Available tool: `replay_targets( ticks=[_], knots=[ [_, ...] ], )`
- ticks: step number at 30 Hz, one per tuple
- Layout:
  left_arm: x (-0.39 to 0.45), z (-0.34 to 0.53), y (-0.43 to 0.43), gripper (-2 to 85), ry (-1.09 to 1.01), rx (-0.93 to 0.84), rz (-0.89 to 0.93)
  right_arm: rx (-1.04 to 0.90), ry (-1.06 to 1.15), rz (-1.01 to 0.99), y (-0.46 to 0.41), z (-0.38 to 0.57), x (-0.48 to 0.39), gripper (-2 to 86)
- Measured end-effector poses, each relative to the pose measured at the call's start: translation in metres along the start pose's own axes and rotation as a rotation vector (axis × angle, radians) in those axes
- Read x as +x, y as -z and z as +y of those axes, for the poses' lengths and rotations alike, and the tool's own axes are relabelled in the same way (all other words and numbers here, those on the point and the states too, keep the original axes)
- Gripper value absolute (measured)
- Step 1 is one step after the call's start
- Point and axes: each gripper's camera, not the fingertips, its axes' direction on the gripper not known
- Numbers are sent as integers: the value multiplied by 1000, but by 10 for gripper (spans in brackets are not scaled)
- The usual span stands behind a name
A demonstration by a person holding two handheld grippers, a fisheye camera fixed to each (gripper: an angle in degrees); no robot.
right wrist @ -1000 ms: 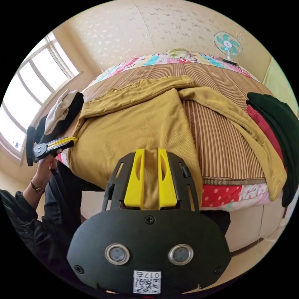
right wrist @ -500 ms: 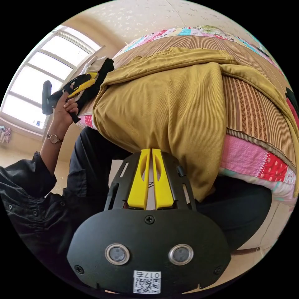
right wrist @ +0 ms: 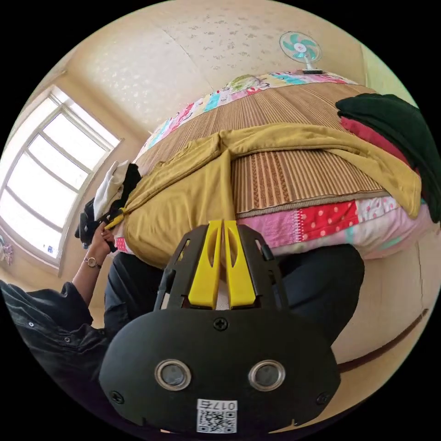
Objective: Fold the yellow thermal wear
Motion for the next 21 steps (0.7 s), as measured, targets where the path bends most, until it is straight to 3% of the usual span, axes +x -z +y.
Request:
replay_targets(
  ticks=[3,5,8,10,15,21],
  knots=[
    [16,15,19,78,-89,24,-38,213,-285,-138,61,-31,87,50],
    [30,29,31,78,-146,37,-34,386,-606,-215,104,-31,169,71],
    [48,43,41,78,-211,47,-10,567,-843,-248,139,-16,242,84],
    [59,49,45,76,-253,49,-28,577,-864,-245,151,-22,267,89],
    [75,51,44,71,-321,24,-64,603,-730,2,194,-64,275,93],
    [69,38,41,68,-261,-4,-25,379,-657,10,182,-126,301,70]
  ],
)
